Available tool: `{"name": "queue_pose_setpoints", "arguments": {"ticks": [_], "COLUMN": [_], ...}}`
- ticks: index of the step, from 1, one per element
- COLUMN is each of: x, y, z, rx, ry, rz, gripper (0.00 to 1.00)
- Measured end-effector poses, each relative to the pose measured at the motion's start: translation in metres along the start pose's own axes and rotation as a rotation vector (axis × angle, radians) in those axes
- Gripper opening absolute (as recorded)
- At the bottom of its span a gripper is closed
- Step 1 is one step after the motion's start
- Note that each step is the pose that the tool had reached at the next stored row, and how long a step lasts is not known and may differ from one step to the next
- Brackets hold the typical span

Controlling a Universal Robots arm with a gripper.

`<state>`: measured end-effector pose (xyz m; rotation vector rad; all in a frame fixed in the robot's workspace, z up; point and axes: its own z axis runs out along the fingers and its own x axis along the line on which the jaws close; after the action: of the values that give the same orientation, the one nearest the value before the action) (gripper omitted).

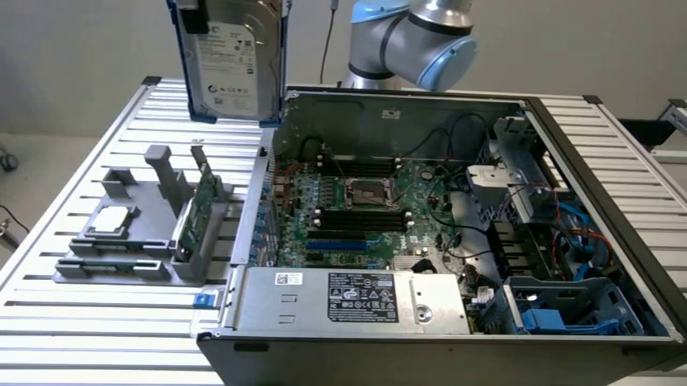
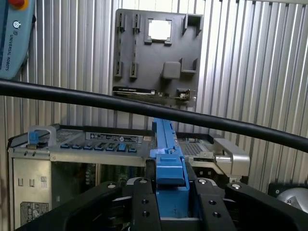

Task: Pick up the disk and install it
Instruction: 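Pick up the disk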

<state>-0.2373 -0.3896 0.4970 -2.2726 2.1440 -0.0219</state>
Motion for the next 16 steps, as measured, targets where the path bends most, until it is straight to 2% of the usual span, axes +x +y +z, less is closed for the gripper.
{"name": "queue_pose_setpoints", "arguments": {"ticks": [6,16], "x": [0.01,0.024], "y": [-0.0156,-0.034], "z": [0.0003,-0.0006], "rx": [0.0,0.0063], "ry": [0.0001,0.0003], "rz": [0.0,-0.002], "gripper": [0.33,0.33]}}
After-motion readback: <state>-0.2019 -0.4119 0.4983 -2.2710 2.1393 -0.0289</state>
